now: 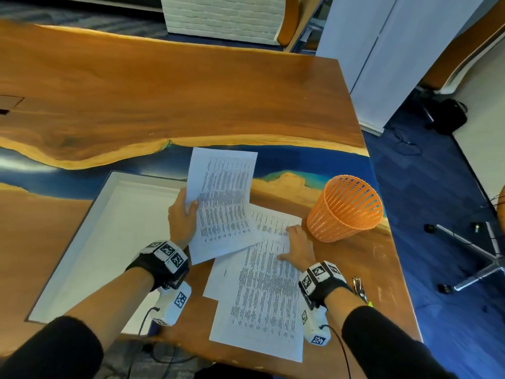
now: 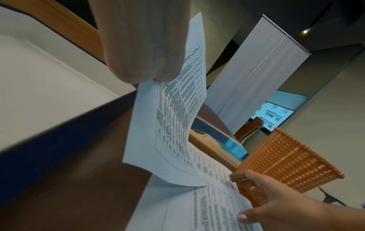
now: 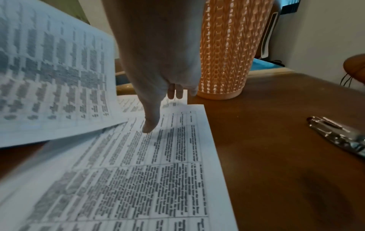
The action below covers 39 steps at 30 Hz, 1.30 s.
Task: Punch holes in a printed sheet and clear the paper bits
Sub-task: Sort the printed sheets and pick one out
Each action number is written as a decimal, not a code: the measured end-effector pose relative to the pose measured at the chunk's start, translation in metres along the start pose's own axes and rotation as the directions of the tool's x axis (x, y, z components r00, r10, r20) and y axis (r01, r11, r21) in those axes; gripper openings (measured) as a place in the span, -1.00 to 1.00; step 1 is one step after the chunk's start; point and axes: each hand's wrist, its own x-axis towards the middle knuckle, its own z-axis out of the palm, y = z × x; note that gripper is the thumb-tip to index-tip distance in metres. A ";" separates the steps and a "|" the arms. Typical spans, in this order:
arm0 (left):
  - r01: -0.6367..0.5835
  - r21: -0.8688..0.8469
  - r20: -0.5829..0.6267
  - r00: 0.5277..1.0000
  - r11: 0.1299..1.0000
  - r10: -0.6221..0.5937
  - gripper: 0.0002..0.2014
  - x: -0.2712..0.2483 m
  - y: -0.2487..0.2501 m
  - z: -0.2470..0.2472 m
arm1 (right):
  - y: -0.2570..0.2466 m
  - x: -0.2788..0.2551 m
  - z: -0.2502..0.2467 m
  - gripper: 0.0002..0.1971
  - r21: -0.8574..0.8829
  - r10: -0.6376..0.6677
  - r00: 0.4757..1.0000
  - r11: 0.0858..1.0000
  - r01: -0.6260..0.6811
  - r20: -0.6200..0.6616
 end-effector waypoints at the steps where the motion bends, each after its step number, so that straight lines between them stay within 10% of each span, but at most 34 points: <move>1: -0.010 0.015 -0.007 1.000 1.000 0.010 -0.70 0.000 0.000 -0.004 | 0.002 0.002 0.002 -0.13 -0.052 -0.004 1.000 0.999 0.005 0.015; 20: 0.005 0.091 0.025 1.000 0.996 -0.008 -0.70 0.001 0.001 -0.010 | -0.002 0.009 -0.005 -0.23 -0.168 0.067 0.986 0.985 -0.040 0.155; 26: -0.014 0.105 0.010 1.000 0.994 0.014 -0.72 0.005 -0.001 -0.014 | 0.008 -0.006 -0.014 -0.68 0.009 -0.060 0.993 0.998 0.060 0.102; 34: 0.004 0.073 -0.037 0.999 0.997 -0.001 -0.72 0.014 -0.004 -0.019 | 0.006 -0.013 -0.055 -0.79 0.058 -0.120 0.948 0.993 0.107 0.295; 39: -0.033 -0.025 0.074 0.997 0.999 0.035 -0.70 0.003 0.003 -0.010 | -0.025 -0.006 -0.068 -0.83 0.361 -0.257 0.965 0.906 0.222 0.053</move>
